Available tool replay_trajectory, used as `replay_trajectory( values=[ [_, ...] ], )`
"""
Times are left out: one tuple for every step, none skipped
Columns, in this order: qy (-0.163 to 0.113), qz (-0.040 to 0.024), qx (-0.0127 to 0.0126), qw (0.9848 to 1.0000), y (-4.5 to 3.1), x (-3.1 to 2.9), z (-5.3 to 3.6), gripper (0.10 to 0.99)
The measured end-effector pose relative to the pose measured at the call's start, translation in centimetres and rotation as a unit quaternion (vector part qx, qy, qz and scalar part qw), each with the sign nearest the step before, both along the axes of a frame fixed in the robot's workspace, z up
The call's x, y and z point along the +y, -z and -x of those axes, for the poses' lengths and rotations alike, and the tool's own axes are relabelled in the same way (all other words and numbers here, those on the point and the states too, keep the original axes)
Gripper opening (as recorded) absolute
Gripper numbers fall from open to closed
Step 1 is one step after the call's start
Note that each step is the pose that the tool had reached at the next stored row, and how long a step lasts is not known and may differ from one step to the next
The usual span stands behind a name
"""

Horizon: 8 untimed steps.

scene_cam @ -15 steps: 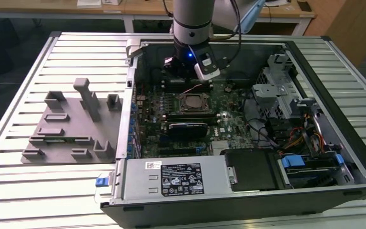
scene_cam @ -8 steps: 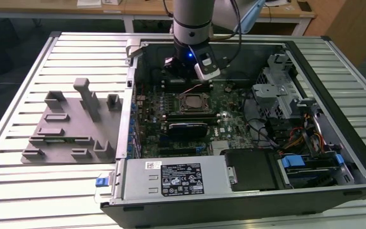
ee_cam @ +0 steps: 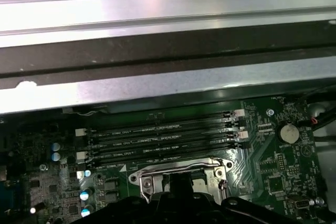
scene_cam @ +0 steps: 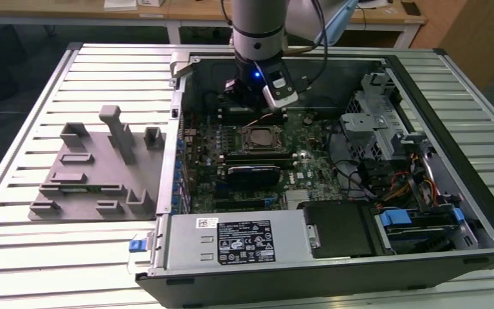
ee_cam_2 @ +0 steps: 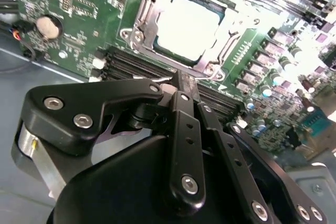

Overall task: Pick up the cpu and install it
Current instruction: 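Install the first cpu locking lever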

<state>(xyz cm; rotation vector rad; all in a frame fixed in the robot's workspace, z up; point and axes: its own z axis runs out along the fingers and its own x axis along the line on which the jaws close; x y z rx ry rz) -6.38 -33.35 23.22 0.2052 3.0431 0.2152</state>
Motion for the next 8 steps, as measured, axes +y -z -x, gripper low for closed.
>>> replay_trajectory(
  values=[
    [0.002,0.0015,-0.0026,1.0,0.02,0.0,0.0,0.106],
    [0.003,0.0028,-0.005,1.0,0.04,0.0,0.0,0.106],
    [0.004,0.0042,-0.0074,1.0,0.06,0.0,0.0,0.106],
    [0.006,0.0061,-0.0096,0.9999,0.07,0.0,0.0,0.106],
    [0.008,0.008,-0.0121,0.9999,0.08,0.0,0.0,0.106],
    [0.01,0.0096,-0.0146,0.9998,0.1,0.0,0.0,0.106],
    [0.012,0.0112,-0.017,0.9997,0.12,0.0,0.0,0.106],
    [0.013,0.0125,-0.0195,0.9996,0.14,0.0,0.0,0.106]
  ],
)
